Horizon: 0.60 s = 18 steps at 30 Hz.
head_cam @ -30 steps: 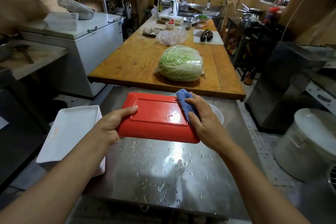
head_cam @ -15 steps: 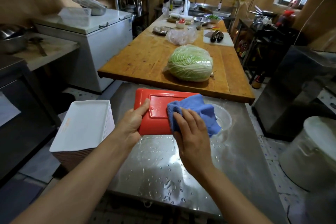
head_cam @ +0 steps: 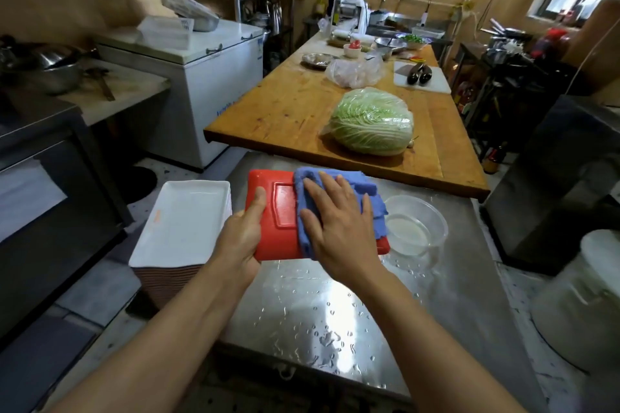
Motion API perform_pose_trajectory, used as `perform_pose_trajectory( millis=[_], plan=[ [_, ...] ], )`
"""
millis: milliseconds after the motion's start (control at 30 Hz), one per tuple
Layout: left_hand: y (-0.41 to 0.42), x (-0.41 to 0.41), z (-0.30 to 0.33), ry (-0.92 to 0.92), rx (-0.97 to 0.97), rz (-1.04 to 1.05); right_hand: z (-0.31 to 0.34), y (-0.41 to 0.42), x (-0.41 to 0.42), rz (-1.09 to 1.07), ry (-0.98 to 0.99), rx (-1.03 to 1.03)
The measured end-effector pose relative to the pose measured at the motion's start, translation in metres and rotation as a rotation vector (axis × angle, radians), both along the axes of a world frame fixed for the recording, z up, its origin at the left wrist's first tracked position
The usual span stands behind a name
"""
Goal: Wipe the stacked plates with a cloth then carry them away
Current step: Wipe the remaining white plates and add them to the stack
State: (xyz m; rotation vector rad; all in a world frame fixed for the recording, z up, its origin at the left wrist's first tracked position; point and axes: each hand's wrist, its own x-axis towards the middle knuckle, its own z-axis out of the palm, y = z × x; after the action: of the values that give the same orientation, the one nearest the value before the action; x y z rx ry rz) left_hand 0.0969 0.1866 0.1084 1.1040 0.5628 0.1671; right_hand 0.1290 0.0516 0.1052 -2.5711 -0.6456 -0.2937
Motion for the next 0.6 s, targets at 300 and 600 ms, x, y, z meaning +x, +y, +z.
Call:
perform_pose_trajectory(
  millis=[300, 600],
  plan=[
    [0.039, -0.026, -0.009, -0.002, -0.024, -0.028, -0.011, -0.028, -0.006, -0.11, 0.229, 0.417],
    [0.067, -0.046, -0.012, 0.036, -0.09, -0.057, -0.022, -0.04, -0.02, -0.294, 0.043, 0.568]
  ],
)
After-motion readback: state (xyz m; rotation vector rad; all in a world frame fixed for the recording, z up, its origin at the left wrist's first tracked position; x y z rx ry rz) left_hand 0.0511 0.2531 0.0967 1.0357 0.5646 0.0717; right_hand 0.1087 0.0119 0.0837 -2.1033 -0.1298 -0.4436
